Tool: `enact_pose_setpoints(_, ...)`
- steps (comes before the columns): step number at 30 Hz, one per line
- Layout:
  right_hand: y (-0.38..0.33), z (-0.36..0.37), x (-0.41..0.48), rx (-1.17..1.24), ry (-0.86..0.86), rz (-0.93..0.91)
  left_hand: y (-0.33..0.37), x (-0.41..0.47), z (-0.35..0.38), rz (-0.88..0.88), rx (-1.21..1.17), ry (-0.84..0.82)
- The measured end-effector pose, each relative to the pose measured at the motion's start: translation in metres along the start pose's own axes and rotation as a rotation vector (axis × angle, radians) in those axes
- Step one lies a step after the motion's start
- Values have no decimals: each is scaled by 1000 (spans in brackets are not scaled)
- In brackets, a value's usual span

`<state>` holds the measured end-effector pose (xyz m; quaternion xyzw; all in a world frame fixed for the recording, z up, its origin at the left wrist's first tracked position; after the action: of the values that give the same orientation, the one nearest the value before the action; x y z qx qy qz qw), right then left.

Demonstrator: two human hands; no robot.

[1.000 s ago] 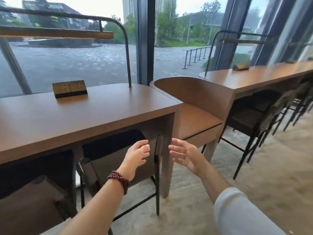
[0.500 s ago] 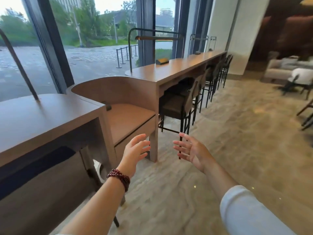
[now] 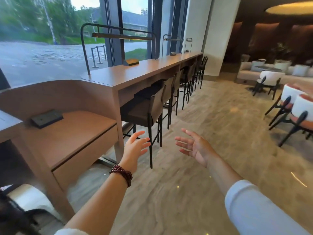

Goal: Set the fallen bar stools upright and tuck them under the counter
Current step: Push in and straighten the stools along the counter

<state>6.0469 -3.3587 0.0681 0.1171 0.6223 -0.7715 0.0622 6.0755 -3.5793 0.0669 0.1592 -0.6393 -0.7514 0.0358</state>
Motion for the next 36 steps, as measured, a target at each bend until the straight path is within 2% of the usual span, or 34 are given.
enact_pose_setpoints(9,-31,-42,133,23,23,-27,2,121,91,6,45,-16)
enact_pose_setpoints(22,-111,-38,373,33,48,-57,56,344,199,52,110,2)
enact_pose_setpoints(29,-142,-47,493,-46,-10,-65,56,443,251,40,153,35)
enact_pose_setpoints(36,-185,-58,628,-66,-114,-22,56,551,314,34,144,156)
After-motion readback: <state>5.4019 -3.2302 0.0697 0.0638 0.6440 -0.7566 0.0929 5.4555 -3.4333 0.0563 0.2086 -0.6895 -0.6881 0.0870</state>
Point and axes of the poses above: each hand's wrist, its own x-axis towards the middle knuckle, its own z-axis out of the palm, y = z × x, the point moved 2 cm from there along x, towards the middle knuckle, and after that the axes turned 8 degrees about y, right-handed, at the moved point
